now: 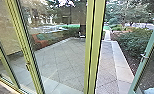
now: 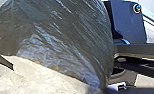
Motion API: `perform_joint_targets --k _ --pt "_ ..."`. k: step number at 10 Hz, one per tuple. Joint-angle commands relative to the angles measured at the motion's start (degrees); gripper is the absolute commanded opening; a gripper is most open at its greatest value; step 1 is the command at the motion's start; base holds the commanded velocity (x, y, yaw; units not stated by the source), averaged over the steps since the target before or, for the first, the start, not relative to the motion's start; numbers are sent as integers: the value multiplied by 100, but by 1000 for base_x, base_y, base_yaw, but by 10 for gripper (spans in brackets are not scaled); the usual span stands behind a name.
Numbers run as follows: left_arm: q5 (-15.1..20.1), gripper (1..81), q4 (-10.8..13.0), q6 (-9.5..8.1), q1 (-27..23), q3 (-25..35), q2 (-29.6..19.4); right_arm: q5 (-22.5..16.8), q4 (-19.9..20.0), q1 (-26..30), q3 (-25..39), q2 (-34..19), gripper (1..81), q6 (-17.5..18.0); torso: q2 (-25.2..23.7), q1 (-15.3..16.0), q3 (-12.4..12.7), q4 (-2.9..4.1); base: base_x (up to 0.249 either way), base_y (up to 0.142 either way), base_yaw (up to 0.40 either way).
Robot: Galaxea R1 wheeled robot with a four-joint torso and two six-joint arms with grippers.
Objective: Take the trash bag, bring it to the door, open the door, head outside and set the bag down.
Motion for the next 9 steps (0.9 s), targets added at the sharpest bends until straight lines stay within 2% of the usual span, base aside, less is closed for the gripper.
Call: perform_joint_targets --k 1,7,9 --pt "361 10 24 3 -194 4 40 -286 -161 258 -642 405 811 -132 0 0 0 0 0 0 0" --pt "404 10 76 47 -194 21 32 -303 -240 214 -677 519 811 -141 -2 0 2 0 0 0 0" --pt "404 10 86 47 -194 30 49 -312 -240 214 -677 519 811 -141 -2 0 2 0 0 0 -133"
